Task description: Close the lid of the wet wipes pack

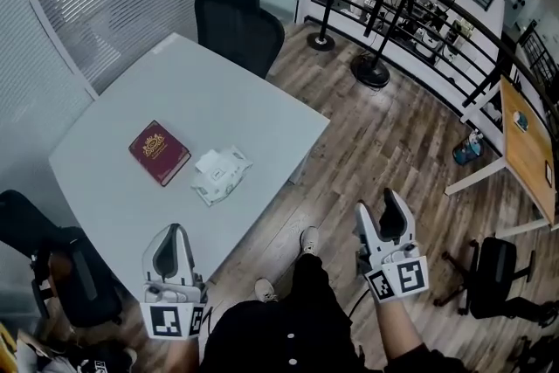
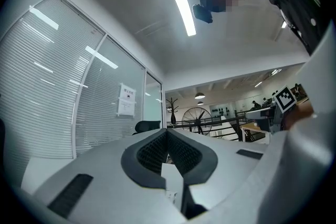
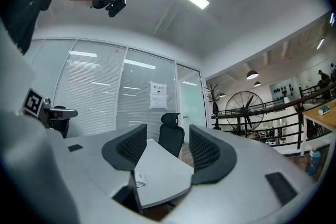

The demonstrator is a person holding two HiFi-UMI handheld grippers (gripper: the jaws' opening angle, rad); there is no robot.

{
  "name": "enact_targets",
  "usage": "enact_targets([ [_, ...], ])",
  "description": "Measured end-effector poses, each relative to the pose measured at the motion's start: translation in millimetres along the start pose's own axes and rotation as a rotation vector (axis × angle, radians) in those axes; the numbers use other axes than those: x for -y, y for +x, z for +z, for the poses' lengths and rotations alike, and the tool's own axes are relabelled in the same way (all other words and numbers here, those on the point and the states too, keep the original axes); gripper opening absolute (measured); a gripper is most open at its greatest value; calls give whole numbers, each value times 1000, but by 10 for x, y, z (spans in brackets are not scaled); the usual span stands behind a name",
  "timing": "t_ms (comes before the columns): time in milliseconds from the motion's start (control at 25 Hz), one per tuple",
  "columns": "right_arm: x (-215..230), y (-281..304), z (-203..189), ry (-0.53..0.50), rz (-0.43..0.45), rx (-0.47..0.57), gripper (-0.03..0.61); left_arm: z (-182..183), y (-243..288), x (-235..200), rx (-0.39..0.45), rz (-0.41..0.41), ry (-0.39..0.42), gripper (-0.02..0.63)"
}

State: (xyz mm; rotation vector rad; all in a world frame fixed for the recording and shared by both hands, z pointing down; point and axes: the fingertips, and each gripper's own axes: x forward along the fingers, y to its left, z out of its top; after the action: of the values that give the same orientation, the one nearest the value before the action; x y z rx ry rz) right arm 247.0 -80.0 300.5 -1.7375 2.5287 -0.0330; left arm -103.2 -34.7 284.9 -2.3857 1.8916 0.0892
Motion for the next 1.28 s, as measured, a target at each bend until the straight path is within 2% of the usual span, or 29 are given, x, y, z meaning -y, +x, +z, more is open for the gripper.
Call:
enact_targets([
  [480,351,928,-37,7,97,5,265,-84,647,-88,-8,99,8,15],
  [680,450,1371,-44,5,167,-13,265,-98,895,-164,-7,165,6,15],
  [920,351,1954,-48,12,293,-27,265,-77,962,-319,-24,280,24,15],
  [1280,-145,2721,-129,46,549,-52,258,5,698,-576,-54,522,62,15],
])
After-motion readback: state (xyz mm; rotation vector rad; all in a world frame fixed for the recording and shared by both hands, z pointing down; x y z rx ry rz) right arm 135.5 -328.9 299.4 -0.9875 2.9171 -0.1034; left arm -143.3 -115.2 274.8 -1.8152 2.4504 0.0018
